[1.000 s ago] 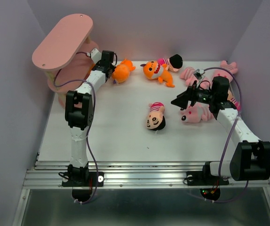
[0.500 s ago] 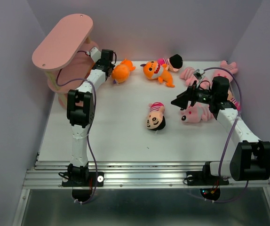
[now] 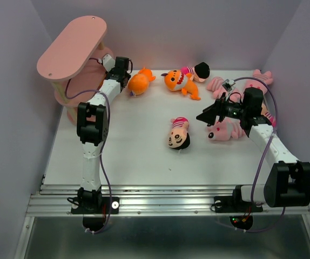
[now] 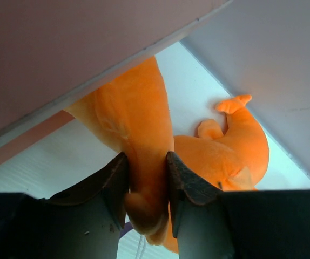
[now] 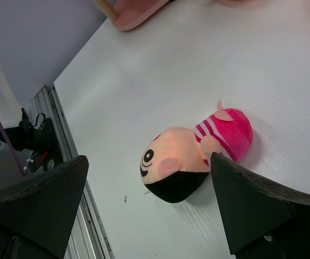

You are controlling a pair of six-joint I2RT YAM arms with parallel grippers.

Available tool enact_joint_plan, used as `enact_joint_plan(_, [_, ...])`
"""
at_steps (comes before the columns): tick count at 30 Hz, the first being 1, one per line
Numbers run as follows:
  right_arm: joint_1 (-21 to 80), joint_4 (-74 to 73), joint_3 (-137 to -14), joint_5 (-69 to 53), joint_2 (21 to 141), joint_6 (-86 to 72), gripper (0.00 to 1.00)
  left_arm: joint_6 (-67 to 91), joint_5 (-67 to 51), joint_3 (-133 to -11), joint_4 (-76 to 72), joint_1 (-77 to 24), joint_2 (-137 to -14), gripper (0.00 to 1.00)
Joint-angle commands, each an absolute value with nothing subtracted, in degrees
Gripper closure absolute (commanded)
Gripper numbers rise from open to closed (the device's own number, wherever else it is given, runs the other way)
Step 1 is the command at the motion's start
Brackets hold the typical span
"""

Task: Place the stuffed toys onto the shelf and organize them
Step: Place the stuffed toy onto shelf

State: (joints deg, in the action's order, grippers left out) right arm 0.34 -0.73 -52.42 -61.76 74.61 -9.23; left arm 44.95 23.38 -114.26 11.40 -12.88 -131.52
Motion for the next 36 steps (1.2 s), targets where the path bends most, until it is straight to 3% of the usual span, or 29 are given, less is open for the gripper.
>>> enact_joint_plan(1, [-0.2,2.6,-52.4,-63.1,74.1,-9.1,0.00,45.6,25.3,-114.9,9.6,-11.4,-129.8,0.54])
enact_joint_plan(3, [-0.2,2.6,-52.4,-63.1,74.1,-9.1,0.00,45.7,25.0,-113.6,9.1,-11.3,-129.1,0.47])
enact_joint_plan(13, [-0.7,2.6,-52.5,-63.3,73.9,-9.1,0.00,43.5,20.5,-110.8,7.4,-11.2,-126.2,0.37])
enact_joint_plan(17, [-1.2,2.7,-52.5,-63.5,73.7,-9.2,0.00,43.4,20.0,-108.2,5.5,-11.2,-124.5,0.39])
enact_joint_plan(20, [-1.2,2.7,-52.4,-63.7,73.7,-9.3,0.00,43.4,20.4,-106.6,4.9,-11.1,-123.8,0.52])
enact_joint_plan(21, [-1.2,2.6,-52.4,-63.6,73.6,-9.3,0.00,43.3,20.5,-105.8,4.7,-11.1,-123.6,0.63])
enact_joint_plan(24, [-1.2,2.7,-52.4,-63.8,73.3,-9.4,0.00,43.4,20.6,-104.4,4.0,-11.1,-123.2,0.79])
enact_joint_plan(28, [-1.8,2.7,-52.5,-64.0,73.2,-9.5,0.00,42.5,21.4,-104.0,3.5,-11.2,-122.6,0.94])
enact_joint_plan(31, [-1.8,2.8,-52.6,-64.2,73.1,-9.5,0.00,41.1,23.4,-104.3,3.7,-11.1,-122.4,1.00])
enact_joint_plan(36, [-1.8,2.7,-52.6,-64.2,73.1,-9.5,0.00,39.8,26.0,-104.9,4.1,-10.5,-122.3,1.00])
